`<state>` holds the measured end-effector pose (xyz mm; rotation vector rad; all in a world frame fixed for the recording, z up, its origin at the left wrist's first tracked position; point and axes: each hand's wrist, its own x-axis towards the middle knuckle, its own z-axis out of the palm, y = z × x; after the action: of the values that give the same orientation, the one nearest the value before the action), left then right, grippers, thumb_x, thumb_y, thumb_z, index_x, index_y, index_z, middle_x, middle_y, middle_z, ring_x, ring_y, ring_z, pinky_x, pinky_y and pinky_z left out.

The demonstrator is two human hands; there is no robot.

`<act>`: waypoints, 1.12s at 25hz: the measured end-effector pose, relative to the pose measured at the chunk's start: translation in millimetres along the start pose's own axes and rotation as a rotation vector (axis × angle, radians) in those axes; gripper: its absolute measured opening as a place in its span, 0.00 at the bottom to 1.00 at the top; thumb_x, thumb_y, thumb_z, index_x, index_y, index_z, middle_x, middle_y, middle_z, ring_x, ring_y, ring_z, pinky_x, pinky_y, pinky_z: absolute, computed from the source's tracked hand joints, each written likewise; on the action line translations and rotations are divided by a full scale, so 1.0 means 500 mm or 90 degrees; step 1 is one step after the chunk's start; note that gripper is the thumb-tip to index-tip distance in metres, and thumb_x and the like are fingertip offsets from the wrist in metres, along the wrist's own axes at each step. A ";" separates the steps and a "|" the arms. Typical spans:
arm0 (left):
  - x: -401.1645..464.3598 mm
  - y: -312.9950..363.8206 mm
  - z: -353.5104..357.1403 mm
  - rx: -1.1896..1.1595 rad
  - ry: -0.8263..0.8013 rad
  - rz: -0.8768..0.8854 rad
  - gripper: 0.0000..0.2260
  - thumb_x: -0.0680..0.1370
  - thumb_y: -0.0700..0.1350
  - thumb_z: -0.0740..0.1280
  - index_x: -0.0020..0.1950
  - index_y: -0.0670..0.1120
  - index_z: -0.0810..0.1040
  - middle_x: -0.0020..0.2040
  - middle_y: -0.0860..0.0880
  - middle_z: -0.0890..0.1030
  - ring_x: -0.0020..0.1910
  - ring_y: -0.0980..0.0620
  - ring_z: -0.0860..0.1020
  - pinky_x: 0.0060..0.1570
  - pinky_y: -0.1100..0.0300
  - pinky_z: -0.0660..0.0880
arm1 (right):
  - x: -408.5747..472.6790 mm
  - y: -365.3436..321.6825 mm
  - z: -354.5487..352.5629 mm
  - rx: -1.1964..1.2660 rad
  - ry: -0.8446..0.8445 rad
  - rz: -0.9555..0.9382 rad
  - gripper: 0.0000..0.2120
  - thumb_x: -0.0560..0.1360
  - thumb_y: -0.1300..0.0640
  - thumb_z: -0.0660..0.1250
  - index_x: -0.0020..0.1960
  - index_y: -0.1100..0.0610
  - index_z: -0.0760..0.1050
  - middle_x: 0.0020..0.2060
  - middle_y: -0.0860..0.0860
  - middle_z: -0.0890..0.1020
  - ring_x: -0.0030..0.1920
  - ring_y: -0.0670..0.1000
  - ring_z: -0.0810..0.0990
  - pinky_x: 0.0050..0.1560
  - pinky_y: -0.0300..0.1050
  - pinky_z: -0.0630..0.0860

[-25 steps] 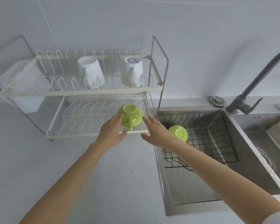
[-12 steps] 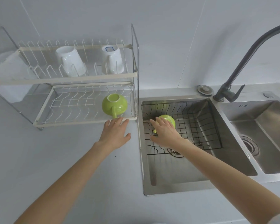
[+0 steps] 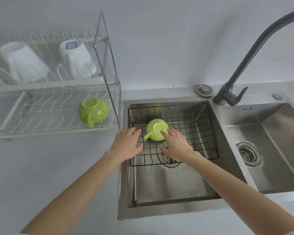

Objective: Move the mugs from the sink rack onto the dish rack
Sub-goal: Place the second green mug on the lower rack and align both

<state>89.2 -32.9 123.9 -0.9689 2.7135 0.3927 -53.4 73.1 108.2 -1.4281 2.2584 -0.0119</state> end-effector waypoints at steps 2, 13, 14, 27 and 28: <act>0.031 0.018 0.009 -0.019 -0.016 -0.006 0.25 0.78 0.51 0.57 0.73 0.46 0.57 0.73 0.45 0.63 0.71 0.44 0.63 0.68 0.49 0.63 | 0.017 0.027 0.006 0.018 -0.012 0.005 0.31 0.77 0.50 0.60 0.75 0.55 0.51 0.75 0.58 0.56 0.76 0.57 0.51 0.76 0.53 0.49; 0.217 0.039 0.078 -0.099 -0.088 -0.067 0.25 0.77 0.51 0.59 0.72 0.45 0.60 0.69 0.44 0.68 0.66 0.43 0.69 0.61 0.48 0.70 | 0.149 0.127 0.048 0.152 -0.094 0.063 0.30 0.76 0.50 0.61 0.74 0.56 0.53 0.72 0.57 0.63 0.72 0.59 0.61 0.72 0.53 0.59; 0.231 0.038 0.083 -0.107 -0.095 -0.075 0.25 0.77 0.51 0.59 0.72 0.45 0.59 0.70 0.44 0.68 0.67 0.43 0.68 0.61 0.48 0.70 | 0.161 0.130 0.054 0.172 -0.101 0.070 0.30 0.76 0.51 0.61 0.74 0.56 0.53 0.72 0.57 0.63 0.71 0.59 0.62 0.71 0.53 0.61; 0.374 0.033 0.159 -0.317 -0.098 -0.188 0.27 0.77 0.50 0.61 0.73 0.44 0.57 0.72 0.41 0.64 0.68 0.41 0.67 0.66 0.49 0.66 | 0.282 0.149 0.120 0.504 -0.073 0.239 0.29 0.77 0.49 0.61 0.72 0.59 0.56 0.62 0.61 0.74 0.63 0.59 0.73 0.61 0.48 0.70; 0.376 0.031 0.164 -0.345 -0.091 -0.195 0.27 0.77 0.50 0.61 0.72 0.45 0.57 0.71 0.41 0.65 0.68 0.41 0.68 0.65 0.49 0.67 | 0.285 0.149 0.122 0.519 -0.071 0.242 0.29 0.76 0.49 0.61 0.72 0.59 0.57 0.63 0.61 0.74 0.63 0.59 0.73 0.61 0.48 0.70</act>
<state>-51.8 -104.0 -7.5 -1.3993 2.3124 1.1180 -143.6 -0.2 -18.4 -0.5536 2.0202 -0.6331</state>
